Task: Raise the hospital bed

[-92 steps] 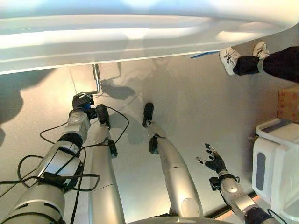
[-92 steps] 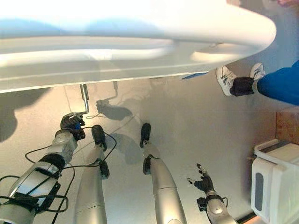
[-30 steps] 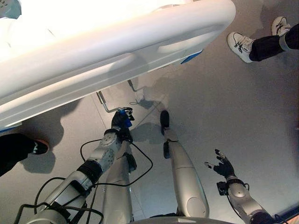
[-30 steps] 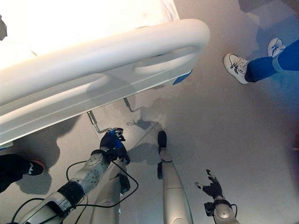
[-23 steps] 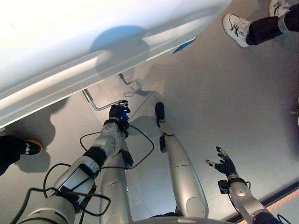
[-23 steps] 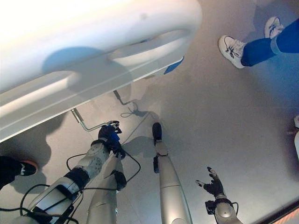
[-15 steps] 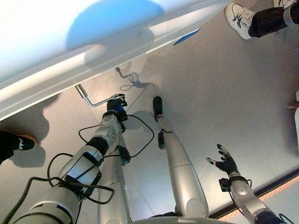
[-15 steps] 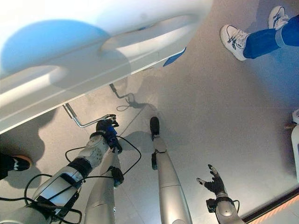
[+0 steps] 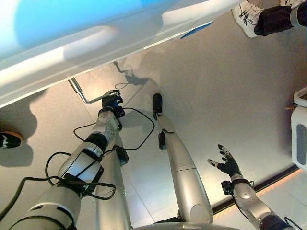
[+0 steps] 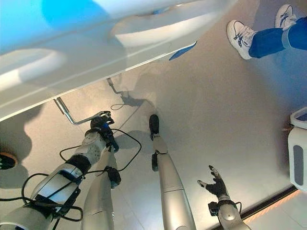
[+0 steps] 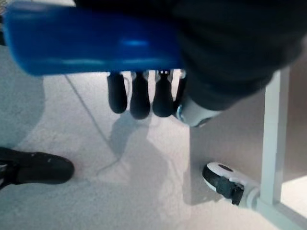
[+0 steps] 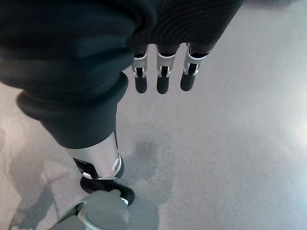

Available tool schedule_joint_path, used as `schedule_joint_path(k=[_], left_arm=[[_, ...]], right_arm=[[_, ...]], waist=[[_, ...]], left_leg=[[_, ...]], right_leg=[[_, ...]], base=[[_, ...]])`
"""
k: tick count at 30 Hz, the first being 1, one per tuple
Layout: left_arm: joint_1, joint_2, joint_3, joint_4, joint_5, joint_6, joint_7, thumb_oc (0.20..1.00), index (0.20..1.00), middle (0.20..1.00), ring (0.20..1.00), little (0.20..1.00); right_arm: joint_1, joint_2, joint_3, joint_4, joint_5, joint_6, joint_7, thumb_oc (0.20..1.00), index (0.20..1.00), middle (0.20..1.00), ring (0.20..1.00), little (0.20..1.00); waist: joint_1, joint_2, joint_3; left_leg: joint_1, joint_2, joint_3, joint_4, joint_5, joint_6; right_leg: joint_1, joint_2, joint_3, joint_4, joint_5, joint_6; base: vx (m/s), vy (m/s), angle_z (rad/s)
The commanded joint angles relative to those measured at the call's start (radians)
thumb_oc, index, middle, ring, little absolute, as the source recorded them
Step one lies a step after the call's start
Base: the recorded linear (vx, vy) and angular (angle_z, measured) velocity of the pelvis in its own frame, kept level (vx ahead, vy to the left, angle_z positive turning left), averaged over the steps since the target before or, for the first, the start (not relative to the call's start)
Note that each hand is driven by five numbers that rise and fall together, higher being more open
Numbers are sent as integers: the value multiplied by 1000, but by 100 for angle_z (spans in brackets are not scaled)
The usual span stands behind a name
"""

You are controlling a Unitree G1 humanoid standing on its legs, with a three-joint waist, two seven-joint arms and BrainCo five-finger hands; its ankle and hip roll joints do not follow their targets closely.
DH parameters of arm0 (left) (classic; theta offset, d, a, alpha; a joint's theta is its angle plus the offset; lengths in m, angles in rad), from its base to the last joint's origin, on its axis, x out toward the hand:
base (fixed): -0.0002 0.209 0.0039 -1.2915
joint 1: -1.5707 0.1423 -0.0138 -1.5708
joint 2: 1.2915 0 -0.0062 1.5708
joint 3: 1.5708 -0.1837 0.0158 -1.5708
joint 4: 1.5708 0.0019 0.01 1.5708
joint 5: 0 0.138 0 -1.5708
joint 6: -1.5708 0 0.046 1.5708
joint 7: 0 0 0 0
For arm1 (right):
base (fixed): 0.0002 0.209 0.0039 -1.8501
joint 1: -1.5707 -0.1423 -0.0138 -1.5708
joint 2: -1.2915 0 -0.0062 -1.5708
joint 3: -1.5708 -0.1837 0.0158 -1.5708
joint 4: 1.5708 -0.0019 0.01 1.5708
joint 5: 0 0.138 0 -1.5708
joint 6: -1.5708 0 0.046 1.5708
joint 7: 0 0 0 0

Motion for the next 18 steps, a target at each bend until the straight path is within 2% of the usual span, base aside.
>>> schedule_joint_path(k=[1, 8, 9, 12, 18], left_arm=[[-71, 70, 68, 29, 40, -40, 6, 200, 200, 200, 200, 200], [-56, 103, 89, 45, 51, -38, 9, 200, 200, 200, 200, 200], [-48, 124, 104, 62, 63, -31, 10, 200, 200, 200, 200, 200], [-39, 143, 117, 71, 66, -30, 15, 200, 200, 200, 200, 200], [-10, 183, 141, 79, 85, -24, 15, 200, 200, 200, 200, 200]], right_arm=[[20, -40, 30, -35, 16, -25, -20, 1000, 1000, 1000, 1000, 1000], [8, -33, 42, -31, 18, -28, -16, 1000, 1000, 1000, 1000, 1000], [3, -29, 48, -31, 18, -31, -12, 1000, 1000, 1000, 1000, 1000], [1, -25, 53, -33, 15, -34, -14, 1000, 1000, 1000, 1000, 1000], [-3, -6, 59, -15, 14, -34, -9, 1000, 1000, 1000, 1000, 1000]], waist=[[25, -62, -20], [35, -81, -20], [42, -94, -20], [48, -102, -20], [67, -110, -20]], left_leg=[[-84, -20, -45, 119, -109, 9], [-109, -21, -60, 126, -111, 12], [-116, -22, -68, 127, -111, 12], [-121, -24, -80, 126, -109, 13], [-110, -34, -105, 123, -109, 16]], right_leg=[[2, -3, -46, -23, 14, 46], [0, -12, -64, -38, 23, 54], [4, -19, -77, -46, 28, 60], [10, -24, -91, -48, 26, 65], [50, -36, -118, -59, 25, 75]], base=[[-6, 32, 6], [-5, 47, 9], [-4, 44, 6], [-4, 50, 2], [-5, 55, 12]])
